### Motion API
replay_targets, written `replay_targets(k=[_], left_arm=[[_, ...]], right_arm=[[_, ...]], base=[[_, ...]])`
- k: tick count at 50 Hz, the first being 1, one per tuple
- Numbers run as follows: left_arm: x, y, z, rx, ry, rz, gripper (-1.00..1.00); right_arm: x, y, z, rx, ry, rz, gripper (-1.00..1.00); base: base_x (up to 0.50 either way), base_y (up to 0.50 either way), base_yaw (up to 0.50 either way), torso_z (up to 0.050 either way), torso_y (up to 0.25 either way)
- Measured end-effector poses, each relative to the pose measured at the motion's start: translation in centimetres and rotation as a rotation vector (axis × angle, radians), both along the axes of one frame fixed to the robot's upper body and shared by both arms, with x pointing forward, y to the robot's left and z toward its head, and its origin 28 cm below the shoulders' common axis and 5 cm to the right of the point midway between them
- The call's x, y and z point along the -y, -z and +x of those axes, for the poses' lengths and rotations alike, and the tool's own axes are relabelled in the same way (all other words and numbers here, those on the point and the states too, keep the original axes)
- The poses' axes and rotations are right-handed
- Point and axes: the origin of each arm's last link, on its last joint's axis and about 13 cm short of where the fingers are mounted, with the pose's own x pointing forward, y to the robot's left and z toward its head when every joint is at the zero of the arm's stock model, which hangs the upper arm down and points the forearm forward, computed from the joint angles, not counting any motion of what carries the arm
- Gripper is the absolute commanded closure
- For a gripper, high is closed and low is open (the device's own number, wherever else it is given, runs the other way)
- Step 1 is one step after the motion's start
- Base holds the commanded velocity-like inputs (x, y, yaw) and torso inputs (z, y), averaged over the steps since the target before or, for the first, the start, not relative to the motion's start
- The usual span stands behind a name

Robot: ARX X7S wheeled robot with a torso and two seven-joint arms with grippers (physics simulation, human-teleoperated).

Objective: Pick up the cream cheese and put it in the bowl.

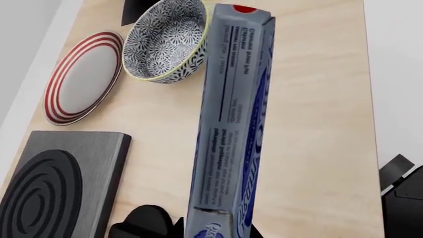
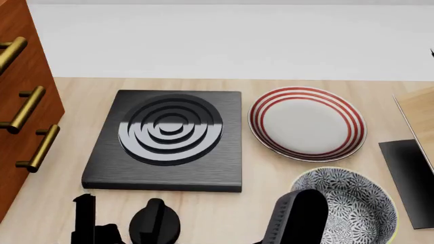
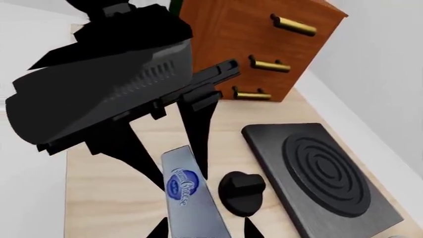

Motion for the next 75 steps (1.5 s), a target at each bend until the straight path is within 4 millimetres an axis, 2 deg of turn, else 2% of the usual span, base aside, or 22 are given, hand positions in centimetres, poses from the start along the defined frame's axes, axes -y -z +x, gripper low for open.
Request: replay_targets(k=[9,10,23,44,75], left_arm=[[0.0,0.0,0.0,-0.014,0.0,0.0,1.0],[0.1,0.0,0.0,-0.017,-0.001,-0.001,-1.0],[-0.1,-1.0,0.9,0.071,-0.071,-0.013,-1.0],[-0.4,-1.7,1.2,0.111,-0.114,0.0,-1.0],[-1.0,-1.3,0.9,0.133,-0.143,0.0,-1.0]], right_arm=[[0.0,0.0,-0.1,0.002,-0.005,-0.001,1.0],[0.0,0.1,-0.1,0.002,-0.005,-0.001,1.0],[0.1,0.3,0.0,0.025,0.007,-0.029,1.0],[0.3,0.3,0.5,0.04,0.044,-0.034,1.0],[2.3,-0.8,2.9,0.028,0.184,0.026,1.0]], base=[[0.0,0.0,0.0,0.0,0.0],[0.0,0.0,0.0,0.0,0.0],[0.0,0.0,0.0,0.001,0.0],[0.0,0.0,0.0,0.0,0.0],[0.0,0.0,0.0,0.0,0.0]])
